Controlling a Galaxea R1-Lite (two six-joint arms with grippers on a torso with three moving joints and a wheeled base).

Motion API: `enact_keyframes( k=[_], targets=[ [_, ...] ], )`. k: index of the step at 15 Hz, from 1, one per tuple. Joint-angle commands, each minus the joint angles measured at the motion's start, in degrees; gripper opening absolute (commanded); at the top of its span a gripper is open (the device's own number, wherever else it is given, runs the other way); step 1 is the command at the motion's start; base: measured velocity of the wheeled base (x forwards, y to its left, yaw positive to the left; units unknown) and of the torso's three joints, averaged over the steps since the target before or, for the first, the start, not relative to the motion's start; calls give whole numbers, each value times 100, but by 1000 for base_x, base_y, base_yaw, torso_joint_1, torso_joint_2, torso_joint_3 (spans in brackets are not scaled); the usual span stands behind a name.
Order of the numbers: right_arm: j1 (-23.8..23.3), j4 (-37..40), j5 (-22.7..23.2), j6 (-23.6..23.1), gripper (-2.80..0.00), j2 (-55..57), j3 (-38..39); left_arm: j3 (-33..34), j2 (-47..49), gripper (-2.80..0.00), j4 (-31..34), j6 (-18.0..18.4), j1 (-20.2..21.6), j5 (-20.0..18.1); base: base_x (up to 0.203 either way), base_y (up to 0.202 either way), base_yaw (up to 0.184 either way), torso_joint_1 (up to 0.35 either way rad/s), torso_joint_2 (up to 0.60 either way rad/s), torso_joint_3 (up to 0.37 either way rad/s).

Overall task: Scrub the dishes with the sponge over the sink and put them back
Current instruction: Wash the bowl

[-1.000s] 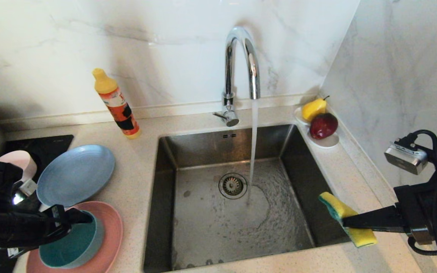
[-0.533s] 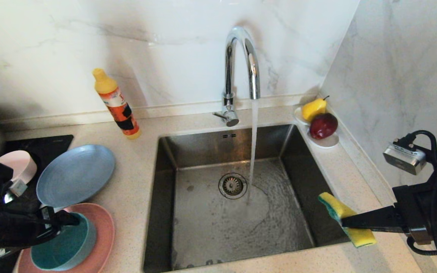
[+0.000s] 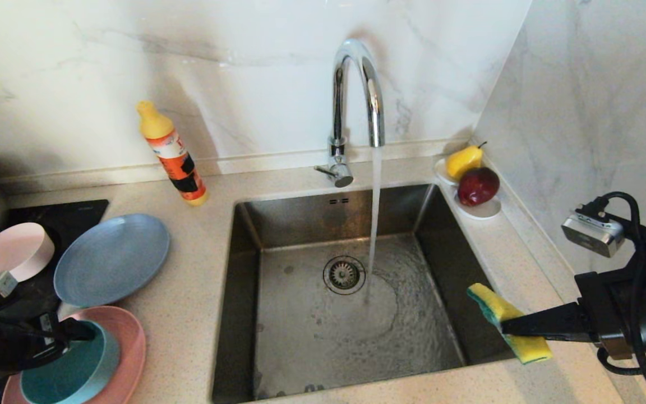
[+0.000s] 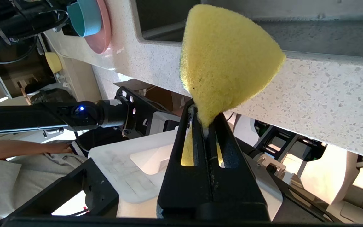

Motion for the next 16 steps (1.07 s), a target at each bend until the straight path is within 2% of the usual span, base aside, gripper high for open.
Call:
enact_keyframes(
  k=[1, 4, 8, 9, 16],
  targets=[
    [19, 11, 20, 17, -280, 6, 1, 6, -25, 0, 21, -34, 26, -102, 0, 0, 0, 0, 0, 0],
    [19, 11, 20, 19, -280, -56, -14, 131, 62, 0, 78, -80, 26, -403, 0, 0, 0, 0, 0, 0],
    [19, 11, 20, 17, -280, -12, -85, 90, 149, 0, 69, -124, 26, -388, 0, 0, 0, 0, 0, 0],
    [19, 15, 20, 17, -280, 13, -111, 60, 149, -280, 61, -138, 26, -388, 0, 0, 0, 0, 0, 0],
    [19, 11, 16, -10, -280, 106, -207, 2, 149, -280, 96, -45, 218, -353, 0, 0, 0, 0, 0, 0]
  ],
)
